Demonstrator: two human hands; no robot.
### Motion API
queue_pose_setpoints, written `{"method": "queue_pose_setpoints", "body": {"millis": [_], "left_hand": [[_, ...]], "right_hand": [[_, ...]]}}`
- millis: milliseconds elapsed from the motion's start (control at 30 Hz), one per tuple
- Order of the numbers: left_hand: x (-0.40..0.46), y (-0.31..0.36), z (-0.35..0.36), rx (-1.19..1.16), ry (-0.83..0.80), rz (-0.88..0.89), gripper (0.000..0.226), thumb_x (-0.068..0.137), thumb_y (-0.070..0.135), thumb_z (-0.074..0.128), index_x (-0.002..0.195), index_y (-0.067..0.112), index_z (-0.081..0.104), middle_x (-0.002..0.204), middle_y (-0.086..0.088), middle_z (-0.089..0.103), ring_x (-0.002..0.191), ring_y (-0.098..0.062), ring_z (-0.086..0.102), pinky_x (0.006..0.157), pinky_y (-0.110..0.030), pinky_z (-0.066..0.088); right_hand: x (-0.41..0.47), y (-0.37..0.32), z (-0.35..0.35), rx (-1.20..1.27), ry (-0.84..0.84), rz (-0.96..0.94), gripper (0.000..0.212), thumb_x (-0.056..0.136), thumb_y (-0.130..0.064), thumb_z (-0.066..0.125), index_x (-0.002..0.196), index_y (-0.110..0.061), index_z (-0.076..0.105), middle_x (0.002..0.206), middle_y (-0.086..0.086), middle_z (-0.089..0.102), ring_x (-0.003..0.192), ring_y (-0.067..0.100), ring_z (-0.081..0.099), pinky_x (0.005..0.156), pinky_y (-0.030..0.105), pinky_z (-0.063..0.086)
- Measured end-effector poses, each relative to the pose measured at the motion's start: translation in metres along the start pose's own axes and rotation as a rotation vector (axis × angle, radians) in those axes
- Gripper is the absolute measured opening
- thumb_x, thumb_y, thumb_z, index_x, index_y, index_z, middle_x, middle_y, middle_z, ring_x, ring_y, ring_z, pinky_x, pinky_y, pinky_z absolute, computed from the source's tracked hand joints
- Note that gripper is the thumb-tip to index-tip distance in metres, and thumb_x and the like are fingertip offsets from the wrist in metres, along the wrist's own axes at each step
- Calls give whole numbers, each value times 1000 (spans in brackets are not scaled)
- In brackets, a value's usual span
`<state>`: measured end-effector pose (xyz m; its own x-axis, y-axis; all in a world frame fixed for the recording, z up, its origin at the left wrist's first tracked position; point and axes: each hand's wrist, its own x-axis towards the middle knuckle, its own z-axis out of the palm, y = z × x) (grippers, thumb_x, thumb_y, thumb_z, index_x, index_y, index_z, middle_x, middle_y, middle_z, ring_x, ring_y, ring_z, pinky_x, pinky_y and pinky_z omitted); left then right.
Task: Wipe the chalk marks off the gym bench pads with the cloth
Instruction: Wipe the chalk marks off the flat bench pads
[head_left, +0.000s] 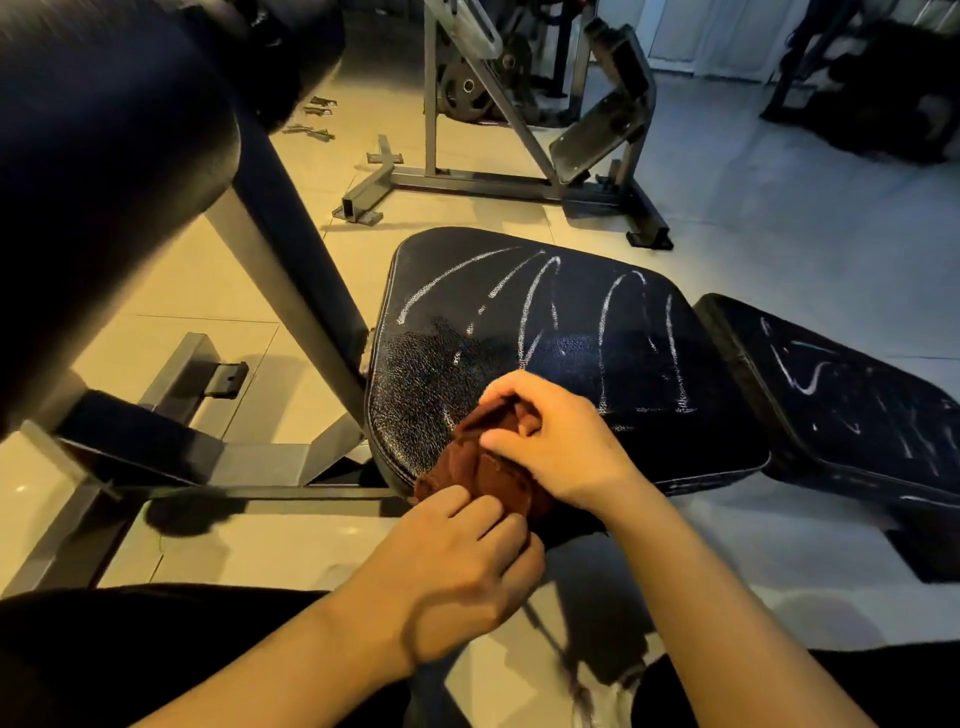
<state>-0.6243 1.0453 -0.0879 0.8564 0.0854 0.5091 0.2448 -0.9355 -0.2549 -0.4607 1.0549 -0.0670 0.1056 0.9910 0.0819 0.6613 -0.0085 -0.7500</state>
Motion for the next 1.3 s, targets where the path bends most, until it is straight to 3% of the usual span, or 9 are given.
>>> {"method": "queue_pose_setpoints", "body": {"millis": [133,233,367,533,667,900,1033,1200,1300], "left_hand": [[-2,-2,-10,-79,-79,-55,22,82,21,43,95,14,59,77,2,65,61,-18,58,52,-28,44],[2,2,-11,-206,-57,-63,23,84,16,44,106,13,49,80,-1,67,63,-19,62,53,-26,49],[13,12,-11,-434,-35,-169,27,83,22,56,110,23,53,84,5,64,73,-14,61,63,-25,47],[37,7,-28,-995,230,-709,30,65,38,80,88,32,62,79,13,65,68,-1,58,64,-14,44],[42,-13,-31,-1321,250,-941,38,49,26,93,66,28,59,61,5,50,57,-10,45,53,-18,38],[15,-36,-35,-1863,-48,-984,49,28,34,99,64,22,68,53,-1,56,40,-10,53,39,-14,37],[8,-37,-35,-1691,100,-1064,33,47,22,92,67,20,66,59,0,53,48,-9,49,43,-16,40],[7,-56,-35,-1412,457,-1194,14,83,8,66,83,18,56,67,4,53,59,-4,52,50,-18,42],[7,-60,-30,-1272,457,-1162,20,88,9,64,85,27,58,73,11,59,66,-5,54,51,-24,44]], "right_hand": [[-13,1,-16,791,179,285,24,93,6,49,88,-17,53,74,2,56,67,11,53,65,24,47],[-32,11,-33,1026,155,362,24,99,1,40,98,-19,54,76,4,64,65,17,61,63,32,55],[-51,14,-50,1095,169,371,29,104,-6,35,114,-23,56,84,6,69,68,17,67,59,36,56],[-71,12,-54,1165,154,311,39,85,-23,60,124,-23,57,118,20,64,109,35,64,84,47,56],[-76,9,-51,1100,206,326,46,87,15,53,118,-18,58,108,16,65,86,21,71,66,32,59],[-72,1,-51,897,298,426,8,94,-8,57,94,-14,63,66,0,58,37,2,46,31,14,28],[-71,-1,-50,867,191,409,26,76,-34,68,93,-14,65,72,1,63,55,9,56,48,20,45],[-80,12,-79,878,-170,330,59,48,-33,95,100,-16,73,96,19,70,72,22,69,66,31,60],[-83,11,-94,750,-232,364,47,63,-24,89,104,-6,73,100,21,70,76,22,70,68,28,60]]}}
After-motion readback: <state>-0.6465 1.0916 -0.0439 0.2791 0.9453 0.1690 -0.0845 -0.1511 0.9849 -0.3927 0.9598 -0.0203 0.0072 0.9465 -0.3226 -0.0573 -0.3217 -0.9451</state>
